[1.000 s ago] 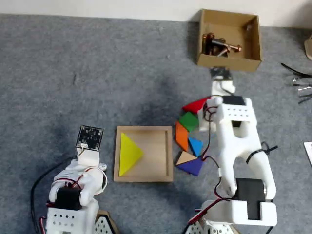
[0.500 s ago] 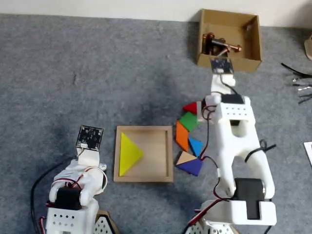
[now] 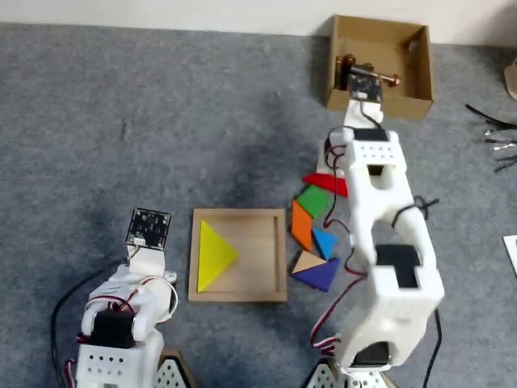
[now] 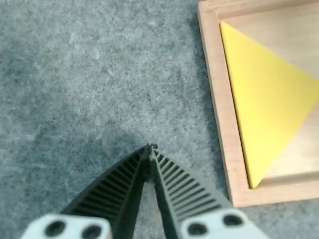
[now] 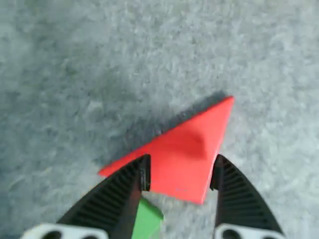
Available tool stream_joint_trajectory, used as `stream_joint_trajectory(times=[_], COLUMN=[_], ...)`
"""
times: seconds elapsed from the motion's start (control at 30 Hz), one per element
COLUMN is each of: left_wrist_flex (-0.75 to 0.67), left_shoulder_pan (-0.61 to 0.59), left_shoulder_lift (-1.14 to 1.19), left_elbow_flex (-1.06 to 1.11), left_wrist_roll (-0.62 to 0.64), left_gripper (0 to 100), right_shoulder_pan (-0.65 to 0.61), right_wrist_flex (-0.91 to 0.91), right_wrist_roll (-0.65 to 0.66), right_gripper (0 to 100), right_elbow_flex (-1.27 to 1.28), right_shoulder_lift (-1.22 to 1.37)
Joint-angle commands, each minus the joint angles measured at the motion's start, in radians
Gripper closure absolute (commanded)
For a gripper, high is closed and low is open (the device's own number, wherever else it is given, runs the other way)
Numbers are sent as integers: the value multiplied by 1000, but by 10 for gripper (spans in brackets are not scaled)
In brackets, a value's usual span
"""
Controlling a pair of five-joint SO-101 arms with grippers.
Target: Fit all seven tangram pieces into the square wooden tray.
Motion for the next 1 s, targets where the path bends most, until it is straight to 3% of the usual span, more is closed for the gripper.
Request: stream_joint_trajectory(times=[0.0, 0.3, 0.57, 0.73, 0.97], left_wrist_flex=[5, 5, 5, 5, 5], left_shoulder_pan=[10, 10, 10, 10, 10], left_shoulder_lift=[-7, -7, -7, -7, -7], left_elbow_flex=[19, 19, 19, 19, 19], left_wrist_roll=[6, 6, 6, 6, 6], left_gripper=[995, 995, 995, 995, 995], right_shoulder_pan=[-25, -35, -31, -28, 48], right_wrist_flex=[-21, -12, 157, 243, 285], right_wrist_roll=[-11, -5, -3, 130, 137], right_gripper=[803, 803, 803, 803, 803], right_elbow_flex=[-124, -143, -150, -150, -145], right_shoulder_lift=[42, 130, 131, 131, 130])
